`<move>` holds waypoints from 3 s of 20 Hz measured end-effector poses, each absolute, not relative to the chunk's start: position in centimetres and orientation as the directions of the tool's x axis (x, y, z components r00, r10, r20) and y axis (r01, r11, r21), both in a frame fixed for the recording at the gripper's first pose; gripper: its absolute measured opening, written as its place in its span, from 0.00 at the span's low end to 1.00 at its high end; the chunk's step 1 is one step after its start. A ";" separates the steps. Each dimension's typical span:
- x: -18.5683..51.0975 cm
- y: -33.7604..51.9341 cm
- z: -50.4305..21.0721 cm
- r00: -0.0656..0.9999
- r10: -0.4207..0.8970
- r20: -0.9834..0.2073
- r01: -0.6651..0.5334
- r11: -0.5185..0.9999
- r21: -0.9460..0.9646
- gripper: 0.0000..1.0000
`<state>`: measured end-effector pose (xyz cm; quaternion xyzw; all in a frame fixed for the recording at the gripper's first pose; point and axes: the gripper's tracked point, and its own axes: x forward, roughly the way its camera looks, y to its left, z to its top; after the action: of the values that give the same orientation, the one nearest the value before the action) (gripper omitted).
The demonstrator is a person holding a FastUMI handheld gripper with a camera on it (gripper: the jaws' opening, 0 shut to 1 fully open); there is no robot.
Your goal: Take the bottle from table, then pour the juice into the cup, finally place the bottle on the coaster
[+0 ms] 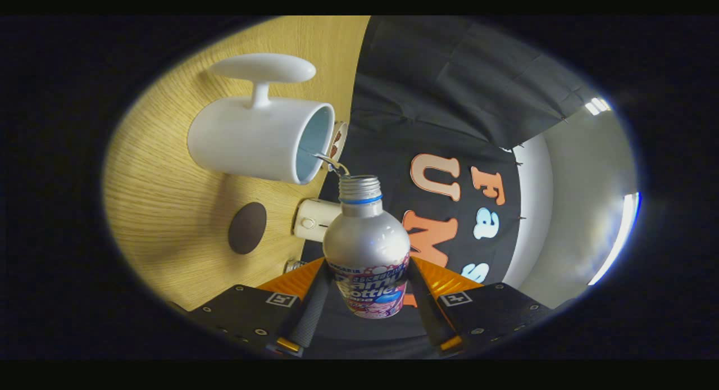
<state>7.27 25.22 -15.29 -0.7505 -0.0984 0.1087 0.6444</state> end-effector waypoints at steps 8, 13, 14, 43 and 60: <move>7.2 25.1 -15.2 0.955 0.293 -0.037 0.020 -0.188 -0.982 0.77; 7.2 25.4 -14.8 0.951 0.307 -0.027 0.040 -0.210 -0.977 0.77; 7.2 25.5 -14.8 0.950 0.310 -0.026 0.043 -0.213 -0.976 0.77; 6.7 27.3 -14.6 0.929 0.369 -0.038 0.078 -0.295 -0.952 0.77; 7.6 27.5 -16.6 0.930 0.323 -0.177 -0.220 0.100 -0.970 0.77</move>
<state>7.62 27.53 -16.59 -0.6453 -0.0400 0.1832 0.7406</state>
